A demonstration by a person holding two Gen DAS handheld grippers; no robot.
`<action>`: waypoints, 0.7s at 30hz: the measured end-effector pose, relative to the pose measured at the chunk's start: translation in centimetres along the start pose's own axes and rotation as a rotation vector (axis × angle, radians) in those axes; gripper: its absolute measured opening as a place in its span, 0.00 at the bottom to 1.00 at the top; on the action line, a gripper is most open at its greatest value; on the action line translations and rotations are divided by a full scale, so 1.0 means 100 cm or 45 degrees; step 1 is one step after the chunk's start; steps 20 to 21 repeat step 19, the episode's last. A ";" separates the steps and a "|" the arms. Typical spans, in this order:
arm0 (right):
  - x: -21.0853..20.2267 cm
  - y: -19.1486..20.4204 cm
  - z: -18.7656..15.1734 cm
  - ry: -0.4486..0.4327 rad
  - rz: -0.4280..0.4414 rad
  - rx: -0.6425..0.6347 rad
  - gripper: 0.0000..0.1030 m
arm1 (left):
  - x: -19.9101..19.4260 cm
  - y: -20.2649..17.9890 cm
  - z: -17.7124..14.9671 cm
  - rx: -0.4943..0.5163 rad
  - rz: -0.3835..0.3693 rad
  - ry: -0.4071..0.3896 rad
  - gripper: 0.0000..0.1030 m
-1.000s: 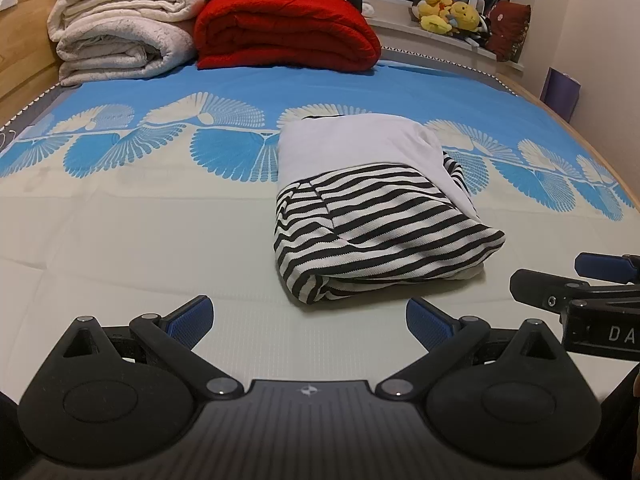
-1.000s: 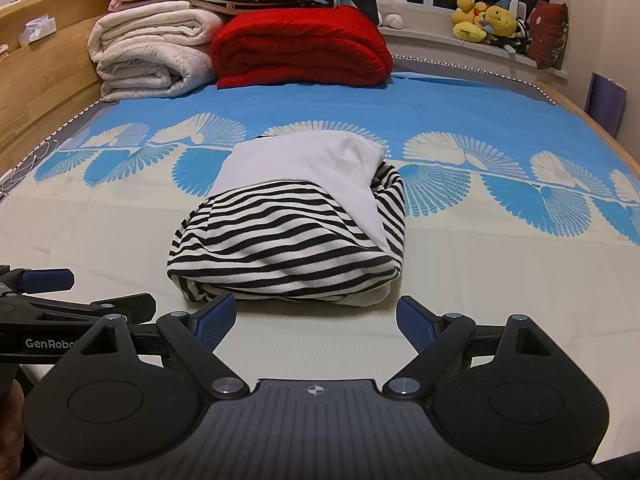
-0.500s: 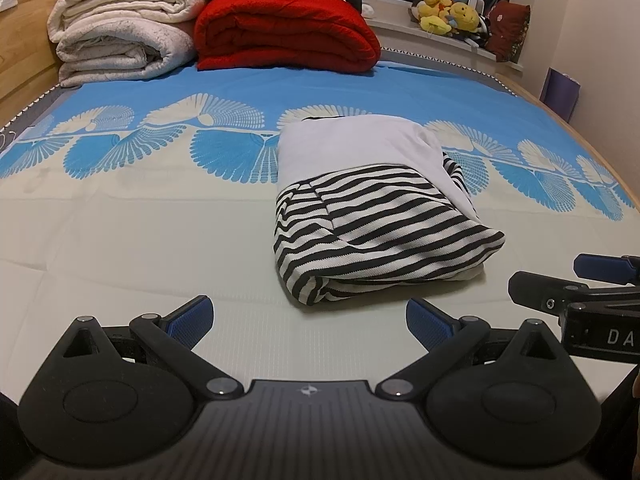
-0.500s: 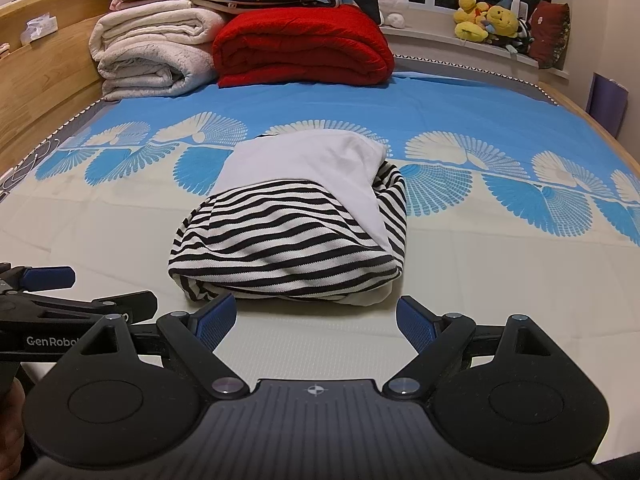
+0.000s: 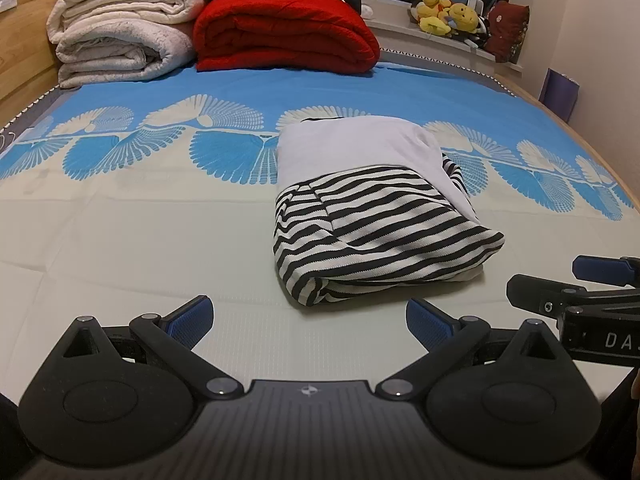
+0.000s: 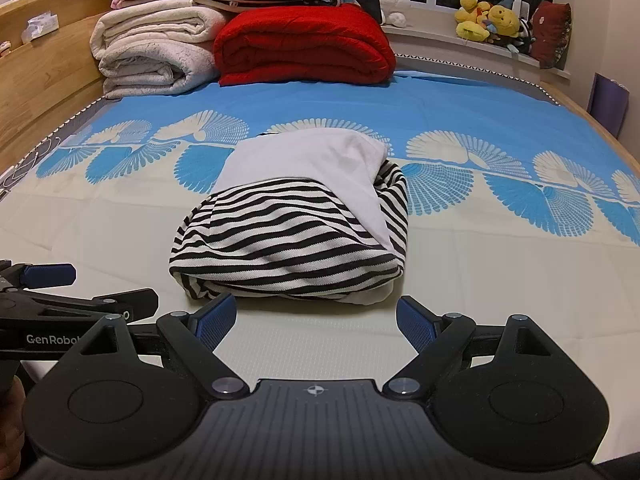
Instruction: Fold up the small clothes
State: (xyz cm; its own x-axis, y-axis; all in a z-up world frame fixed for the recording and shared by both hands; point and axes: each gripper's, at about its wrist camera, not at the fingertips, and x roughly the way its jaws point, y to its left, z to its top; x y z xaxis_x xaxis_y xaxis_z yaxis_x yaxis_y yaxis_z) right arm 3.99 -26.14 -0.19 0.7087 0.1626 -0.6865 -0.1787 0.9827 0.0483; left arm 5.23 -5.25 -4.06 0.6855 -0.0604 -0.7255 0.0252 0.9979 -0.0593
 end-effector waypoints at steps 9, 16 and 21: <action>0.000 0.000 0.000 0.000 -0.001 0.001 0.85 | -0.001 0.000 0.001 0.010 -0.009 -0.013 0.99; 0.000 0.000 0.001 0.001 -0.001 0.000 0.85 | -0.001 0.000 0.000 0.012 -0.009 -0.022 0.99; 0.000 0.001 0.000 0.002 0.000 0.000 0.85 | 0.000 0.000 0.000 0.013 -0.008 -0.022 0.99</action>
